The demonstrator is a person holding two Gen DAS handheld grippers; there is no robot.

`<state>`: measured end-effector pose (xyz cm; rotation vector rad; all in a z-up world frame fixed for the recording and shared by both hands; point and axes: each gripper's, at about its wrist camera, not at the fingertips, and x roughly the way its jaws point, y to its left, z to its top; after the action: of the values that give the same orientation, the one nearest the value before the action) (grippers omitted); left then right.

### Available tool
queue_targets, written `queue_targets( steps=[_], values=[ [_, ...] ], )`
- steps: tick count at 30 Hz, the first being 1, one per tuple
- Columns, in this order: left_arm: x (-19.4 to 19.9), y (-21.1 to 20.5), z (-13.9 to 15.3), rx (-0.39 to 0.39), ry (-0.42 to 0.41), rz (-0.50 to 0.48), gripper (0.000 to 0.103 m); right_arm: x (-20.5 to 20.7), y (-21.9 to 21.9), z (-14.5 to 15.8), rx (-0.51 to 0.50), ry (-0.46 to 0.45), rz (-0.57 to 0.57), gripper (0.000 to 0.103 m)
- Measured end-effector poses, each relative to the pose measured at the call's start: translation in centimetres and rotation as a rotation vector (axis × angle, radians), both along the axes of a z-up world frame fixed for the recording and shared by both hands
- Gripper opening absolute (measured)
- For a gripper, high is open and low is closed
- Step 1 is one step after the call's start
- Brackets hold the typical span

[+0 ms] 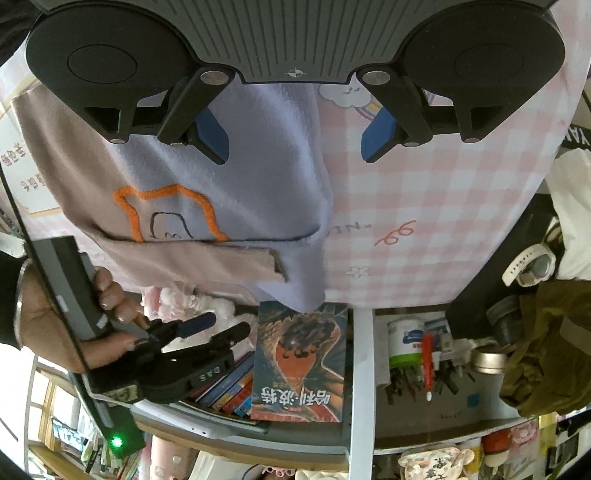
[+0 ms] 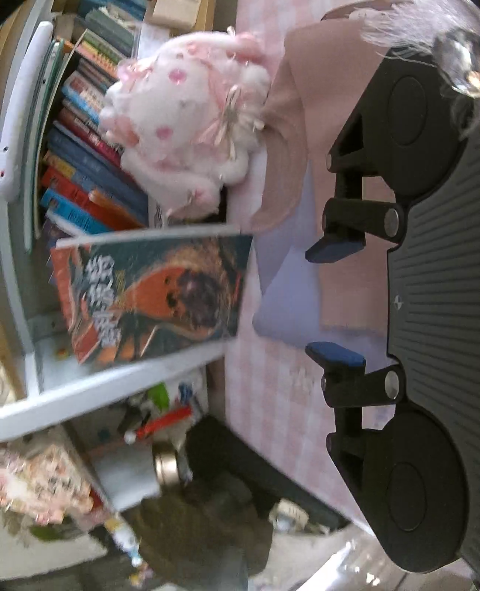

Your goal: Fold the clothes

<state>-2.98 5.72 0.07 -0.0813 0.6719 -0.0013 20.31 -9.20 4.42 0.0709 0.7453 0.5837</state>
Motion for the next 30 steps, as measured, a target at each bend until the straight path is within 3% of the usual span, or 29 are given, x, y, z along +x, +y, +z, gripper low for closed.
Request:
queue_targets(
  steps=[8,14,20,25,29,30],
  values=[
    [0.9,0.8,-0.4,-0.044,0.013,0.005,0.081,-3.3,-4.5,0.0,-0.014,0.043,-0.064,0.049],
    [1.7,2.2,-1.2,-0.103,0.047,0.053,0.08,-8.6,-10.2,-1.8,-0.123,0.051,-0.17,0.049],
    [2.4,3.6,-2.6,-0.153,0.115,0.085,0.077,-14.1,-16.5,-4.4,-0.262,0.091,-0.335,0.035],
    [3.0,3.0,-3.5,-0.148,0.185,0.058,0.061,-16.5,-20.0,-5.7,-0.242,0.185,-0.429,0.033],
    [3.1,2.2,-3.7,-0.117,0.201,0.057,0.048,-16.9,-20.2,-6.4,-0.247,0.207,-0.412,0.033],
    [3.1,2.0,-3.7,-0.106,0.204,0.053,0.041,-16.8,-20.1,-6.5,-0.249,0.212,-0.406,0.033]
  ],
)
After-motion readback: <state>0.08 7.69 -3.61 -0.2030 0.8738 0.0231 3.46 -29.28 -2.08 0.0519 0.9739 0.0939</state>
